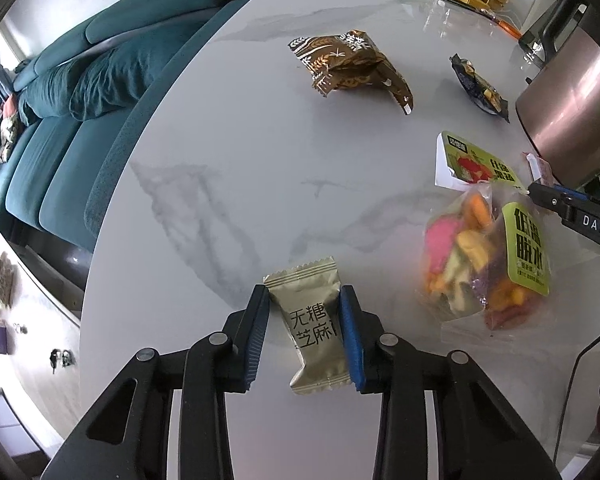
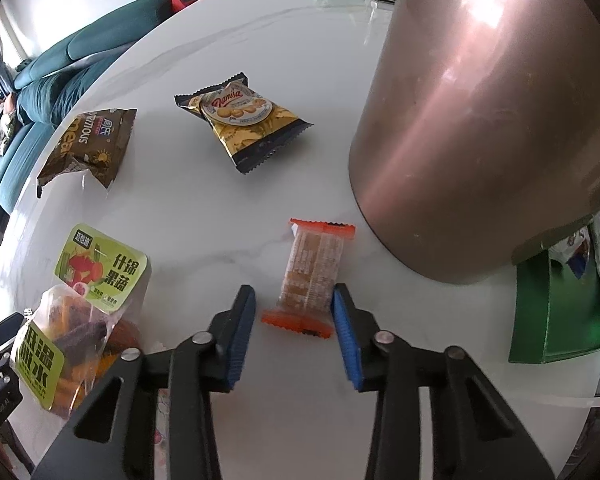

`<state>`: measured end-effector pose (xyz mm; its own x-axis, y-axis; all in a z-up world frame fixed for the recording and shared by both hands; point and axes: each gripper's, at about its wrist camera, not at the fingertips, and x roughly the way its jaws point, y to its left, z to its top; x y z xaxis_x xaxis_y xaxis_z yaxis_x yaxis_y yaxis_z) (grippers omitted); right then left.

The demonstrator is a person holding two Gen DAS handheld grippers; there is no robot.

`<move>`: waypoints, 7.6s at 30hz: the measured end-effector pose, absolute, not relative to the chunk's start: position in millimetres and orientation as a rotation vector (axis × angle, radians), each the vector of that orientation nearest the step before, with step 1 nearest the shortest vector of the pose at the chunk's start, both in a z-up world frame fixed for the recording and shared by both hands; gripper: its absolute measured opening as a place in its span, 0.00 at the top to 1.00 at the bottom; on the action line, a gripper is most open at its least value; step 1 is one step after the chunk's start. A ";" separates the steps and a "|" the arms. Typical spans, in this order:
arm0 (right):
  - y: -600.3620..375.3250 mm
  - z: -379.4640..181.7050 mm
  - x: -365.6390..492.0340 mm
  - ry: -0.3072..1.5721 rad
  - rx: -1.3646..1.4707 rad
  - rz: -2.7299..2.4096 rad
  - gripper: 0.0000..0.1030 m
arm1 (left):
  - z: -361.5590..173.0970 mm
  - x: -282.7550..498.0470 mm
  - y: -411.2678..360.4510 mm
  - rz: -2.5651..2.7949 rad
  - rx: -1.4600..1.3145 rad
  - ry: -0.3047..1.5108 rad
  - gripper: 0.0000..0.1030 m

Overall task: Organize snacks
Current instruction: 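Close the left tool on the sesame packet while the right tool grips the wafer bar, then carry both held packets over the green tray and lower them, then open both tools to drop the sesame packet and wafer bar into the tray, then move the left tool to the dried fruit bag while the right tool reaches the pink candy packet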

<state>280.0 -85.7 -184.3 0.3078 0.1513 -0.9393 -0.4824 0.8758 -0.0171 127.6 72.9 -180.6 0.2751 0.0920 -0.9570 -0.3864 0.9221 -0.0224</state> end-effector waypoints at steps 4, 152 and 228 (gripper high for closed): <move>-89.9 -184.8 278.2 1.187 -0.301 0.452 1.00 | -180.3 127.6 77.1 0.313 -0.308 1.250 0.75; -479.7 -102.0 438.6 1.080 0.018 0.310 0.00 | -129.2 389.2 -325.3 -0.026 -0.114 1.073 0.02; -185.2 -113.0 219.5 1.105 -0.068 0.314 0.00 | -161.9 181.7 7.4 0.083 -0.198 1.168 0.02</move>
